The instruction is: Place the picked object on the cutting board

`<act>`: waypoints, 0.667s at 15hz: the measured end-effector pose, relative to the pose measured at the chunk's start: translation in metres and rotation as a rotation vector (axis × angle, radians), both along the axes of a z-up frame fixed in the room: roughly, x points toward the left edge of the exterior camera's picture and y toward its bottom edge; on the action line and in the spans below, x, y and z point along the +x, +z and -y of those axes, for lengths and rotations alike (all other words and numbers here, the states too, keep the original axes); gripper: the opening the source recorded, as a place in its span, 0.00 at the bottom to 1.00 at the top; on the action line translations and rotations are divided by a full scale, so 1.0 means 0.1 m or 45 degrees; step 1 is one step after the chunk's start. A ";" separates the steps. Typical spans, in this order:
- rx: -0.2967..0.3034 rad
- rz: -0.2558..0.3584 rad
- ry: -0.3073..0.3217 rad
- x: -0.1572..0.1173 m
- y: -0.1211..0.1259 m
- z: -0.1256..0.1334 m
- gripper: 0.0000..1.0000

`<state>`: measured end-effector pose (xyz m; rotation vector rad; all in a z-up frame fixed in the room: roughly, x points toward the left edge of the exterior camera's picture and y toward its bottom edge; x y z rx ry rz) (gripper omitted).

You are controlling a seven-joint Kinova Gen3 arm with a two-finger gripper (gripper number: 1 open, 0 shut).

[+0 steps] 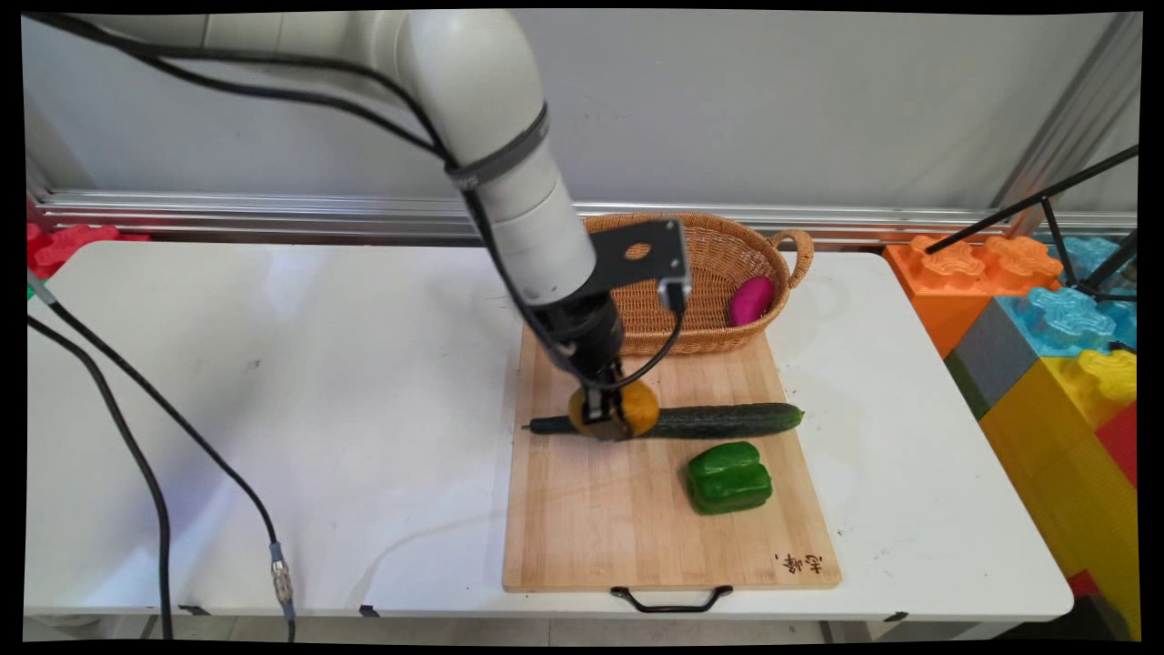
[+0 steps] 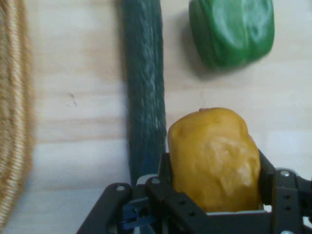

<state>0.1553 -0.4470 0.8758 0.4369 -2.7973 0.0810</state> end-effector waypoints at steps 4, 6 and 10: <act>0.043 0.012 -0.022 0.12 -0.30 0.00 0.00; 0.065 0.009 -0.032 0.18 -0.46 0.00 0.00; 0.089 -0.016 -0.051 0.22 -0.65 -0.01 0.00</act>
